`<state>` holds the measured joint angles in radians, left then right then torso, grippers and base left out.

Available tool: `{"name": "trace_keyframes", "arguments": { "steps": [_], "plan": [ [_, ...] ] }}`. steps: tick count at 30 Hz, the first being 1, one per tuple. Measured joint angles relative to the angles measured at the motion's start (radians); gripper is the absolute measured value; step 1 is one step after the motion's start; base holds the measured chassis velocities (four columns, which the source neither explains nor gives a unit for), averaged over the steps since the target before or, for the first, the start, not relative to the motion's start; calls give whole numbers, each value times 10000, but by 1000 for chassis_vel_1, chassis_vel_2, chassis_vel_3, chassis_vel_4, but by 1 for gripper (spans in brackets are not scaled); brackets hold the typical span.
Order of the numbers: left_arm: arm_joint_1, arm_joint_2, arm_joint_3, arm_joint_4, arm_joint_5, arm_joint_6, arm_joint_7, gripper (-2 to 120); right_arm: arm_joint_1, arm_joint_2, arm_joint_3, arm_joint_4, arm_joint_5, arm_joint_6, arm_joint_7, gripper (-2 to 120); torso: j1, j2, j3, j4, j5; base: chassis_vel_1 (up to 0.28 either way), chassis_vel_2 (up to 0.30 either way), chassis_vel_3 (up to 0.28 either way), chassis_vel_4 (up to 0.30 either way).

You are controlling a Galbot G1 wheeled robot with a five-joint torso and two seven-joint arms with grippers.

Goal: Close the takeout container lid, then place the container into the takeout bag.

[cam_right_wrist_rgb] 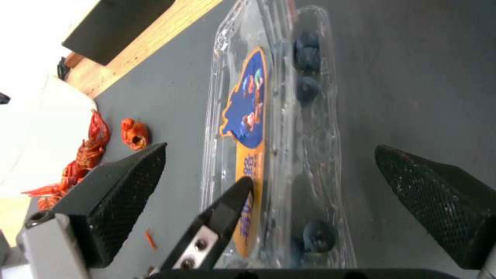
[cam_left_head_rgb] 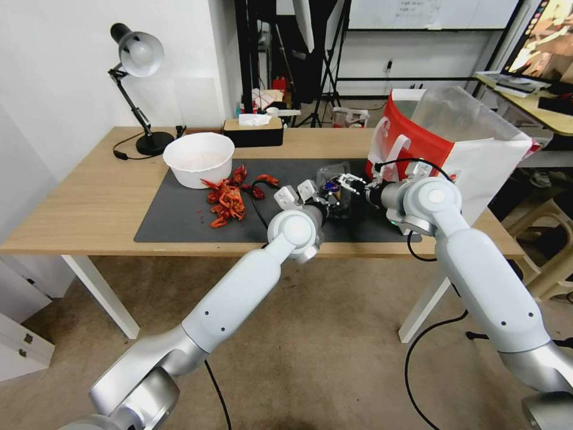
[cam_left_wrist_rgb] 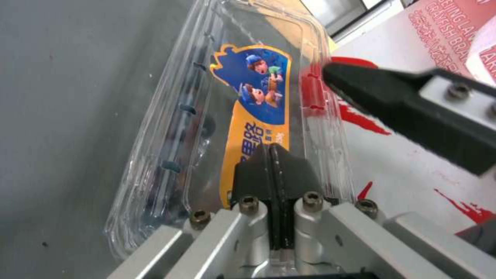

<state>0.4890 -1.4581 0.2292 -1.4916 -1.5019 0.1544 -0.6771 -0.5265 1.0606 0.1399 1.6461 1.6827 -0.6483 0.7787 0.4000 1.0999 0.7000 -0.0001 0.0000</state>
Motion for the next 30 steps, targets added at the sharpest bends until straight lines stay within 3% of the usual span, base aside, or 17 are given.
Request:
{"name": "trace_keyframes", "arguments": {
  "steps": [8, 30],
  "plan": [
    [89, 90, 12, -107, 0, -8, 1, 0, 401, 0, -115, -504, 83, -521, -181, 100, 0, 0, -1, 1, -1, 0, 0, 0, 0],
    [95, 124, 12, -129, -5, -8, 8, 0, 480, -29, -312, -630, 28, -648, -570, 100, 0, 0, 0, 0, -1, 0, 0, 0, 0]
  ]
}}
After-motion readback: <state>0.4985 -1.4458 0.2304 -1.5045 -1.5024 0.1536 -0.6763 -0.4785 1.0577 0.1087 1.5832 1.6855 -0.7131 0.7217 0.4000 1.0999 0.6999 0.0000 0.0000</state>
